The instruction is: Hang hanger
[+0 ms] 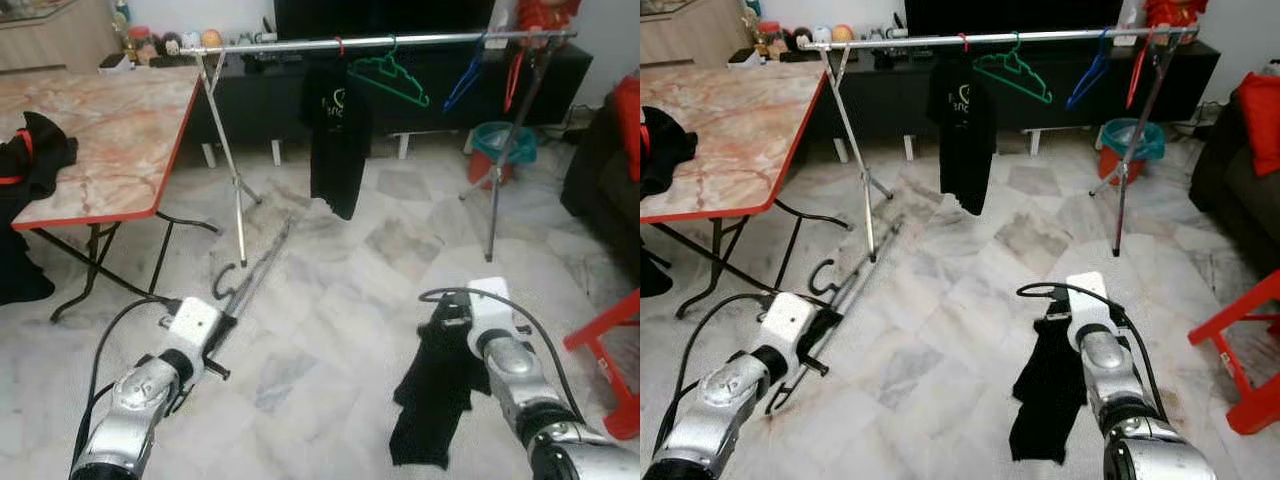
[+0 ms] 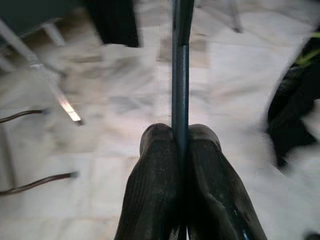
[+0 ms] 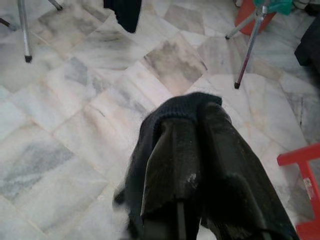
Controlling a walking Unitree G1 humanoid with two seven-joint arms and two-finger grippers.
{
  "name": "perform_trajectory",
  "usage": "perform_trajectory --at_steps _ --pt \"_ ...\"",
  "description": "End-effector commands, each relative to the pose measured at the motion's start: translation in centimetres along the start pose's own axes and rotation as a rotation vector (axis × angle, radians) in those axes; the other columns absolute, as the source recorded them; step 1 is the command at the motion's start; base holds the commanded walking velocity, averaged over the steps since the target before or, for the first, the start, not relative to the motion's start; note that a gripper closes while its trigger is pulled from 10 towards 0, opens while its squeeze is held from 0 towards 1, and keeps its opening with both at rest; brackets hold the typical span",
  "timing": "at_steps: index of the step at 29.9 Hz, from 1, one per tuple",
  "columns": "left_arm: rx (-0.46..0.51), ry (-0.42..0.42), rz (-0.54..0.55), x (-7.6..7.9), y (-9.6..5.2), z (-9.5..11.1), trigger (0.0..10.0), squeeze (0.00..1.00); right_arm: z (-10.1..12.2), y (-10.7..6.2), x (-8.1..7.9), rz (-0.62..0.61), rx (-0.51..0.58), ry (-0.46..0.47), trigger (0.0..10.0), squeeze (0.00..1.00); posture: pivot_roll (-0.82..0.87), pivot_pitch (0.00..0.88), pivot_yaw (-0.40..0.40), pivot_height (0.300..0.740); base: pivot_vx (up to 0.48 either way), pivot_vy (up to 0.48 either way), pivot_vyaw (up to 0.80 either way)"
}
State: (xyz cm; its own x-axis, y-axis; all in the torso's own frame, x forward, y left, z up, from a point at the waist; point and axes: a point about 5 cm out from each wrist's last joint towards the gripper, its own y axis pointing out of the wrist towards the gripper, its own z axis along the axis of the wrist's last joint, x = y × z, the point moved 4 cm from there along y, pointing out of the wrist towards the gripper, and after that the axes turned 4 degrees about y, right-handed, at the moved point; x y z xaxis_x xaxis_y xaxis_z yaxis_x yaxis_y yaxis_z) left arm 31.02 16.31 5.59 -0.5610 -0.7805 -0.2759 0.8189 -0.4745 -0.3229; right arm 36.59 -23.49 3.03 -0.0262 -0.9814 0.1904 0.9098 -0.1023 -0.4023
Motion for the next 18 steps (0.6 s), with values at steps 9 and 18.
perform_trajectory --at_steps 9,18 --pt "-0.088 0.031 -0.434 4.6 -1.7 0.8 10.0 0.0 4.7 1.1 -1.6 0.082 0.04 -0.061 10.0 0.0 -0.01 0.0 0.017 0.74 0.0 0.0 0.0" --pt "-0.079 0.016 -0.642 7.1 -2.9 2.4 10.0 0.0 5.7 1.4 -2.1 0.079 0.024 -0.101 10.0 0.0 -0.01 0.0 0.015 0.74 0.0 0.0 0.0"
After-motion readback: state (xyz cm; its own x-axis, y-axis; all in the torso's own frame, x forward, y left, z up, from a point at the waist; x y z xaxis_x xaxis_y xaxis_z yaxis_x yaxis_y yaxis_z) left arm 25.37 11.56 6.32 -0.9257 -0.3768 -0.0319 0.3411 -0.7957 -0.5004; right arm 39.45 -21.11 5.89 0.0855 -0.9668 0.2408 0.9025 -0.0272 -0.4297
